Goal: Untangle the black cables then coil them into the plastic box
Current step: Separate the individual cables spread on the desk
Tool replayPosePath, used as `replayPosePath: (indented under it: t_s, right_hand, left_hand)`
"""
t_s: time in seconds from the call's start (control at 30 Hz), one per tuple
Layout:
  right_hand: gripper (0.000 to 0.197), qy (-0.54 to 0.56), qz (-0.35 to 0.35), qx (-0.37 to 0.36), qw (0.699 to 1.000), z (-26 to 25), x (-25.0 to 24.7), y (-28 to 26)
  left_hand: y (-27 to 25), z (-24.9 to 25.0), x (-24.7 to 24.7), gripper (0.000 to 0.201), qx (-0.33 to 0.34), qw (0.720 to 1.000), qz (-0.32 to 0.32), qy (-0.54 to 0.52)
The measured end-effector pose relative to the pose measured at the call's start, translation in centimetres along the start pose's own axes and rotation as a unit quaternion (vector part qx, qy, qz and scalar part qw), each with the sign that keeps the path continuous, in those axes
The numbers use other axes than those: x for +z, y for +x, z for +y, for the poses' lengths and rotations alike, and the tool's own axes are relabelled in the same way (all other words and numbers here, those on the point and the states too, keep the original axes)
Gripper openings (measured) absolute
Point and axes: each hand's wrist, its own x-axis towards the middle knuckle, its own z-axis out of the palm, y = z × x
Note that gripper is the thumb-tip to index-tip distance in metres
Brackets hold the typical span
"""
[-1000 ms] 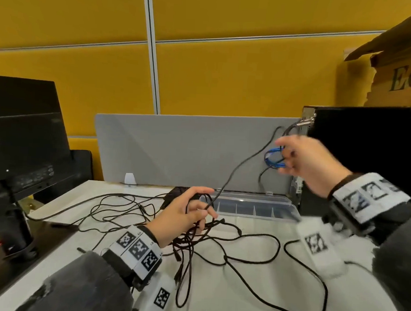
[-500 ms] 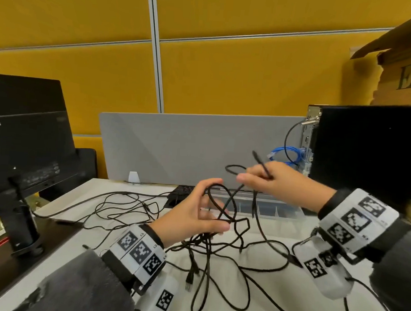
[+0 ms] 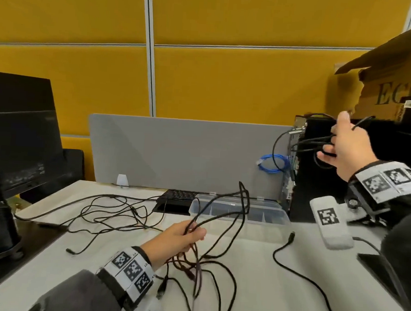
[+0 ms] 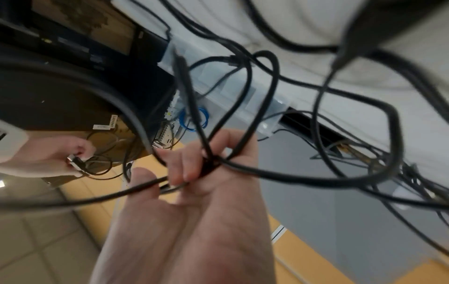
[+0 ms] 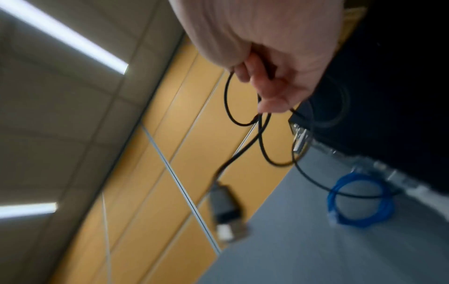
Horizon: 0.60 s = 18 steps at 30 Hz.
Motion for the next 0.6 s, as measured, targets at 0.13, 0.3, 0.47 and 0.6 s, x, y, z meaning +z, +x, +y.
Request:
replayPosePath:
  t_s: [0.13, 0.3, 0.47, 0.6]
  right_hand:
    - [0.028, -0.162, -0.146, 0.018, 0.976, 1.5, 2.1, 0.6]
    - [0.034, -0.321, -0.303, -0.062, 0.895, 0.2, 7.5, -1.0]
    - [0.031, -0.343, -0.408, -0.127, 0.836, -1.2, 15.6, -2.7]
    - [0.029, -0.321, -0.455, -0.144, 0.818, -0.2, 22.4, -4.0]
  left_hand:
    - [0.7, 0.7, 2.2, 0.014, 0.017, 0.997, -0.009, -0.077]
    - [0.9, -0.3, 2.7, 0.019, -0.014, 0.999, -0.037, -0.019]
    - [0.2, -2.3, 0.7, 0.017, -0.051, 0.987, -0.039, -0.148]
    - [0.0, -3.1, -1.8, 0.015, -0.041, 0.987, -0.089, -0.131]
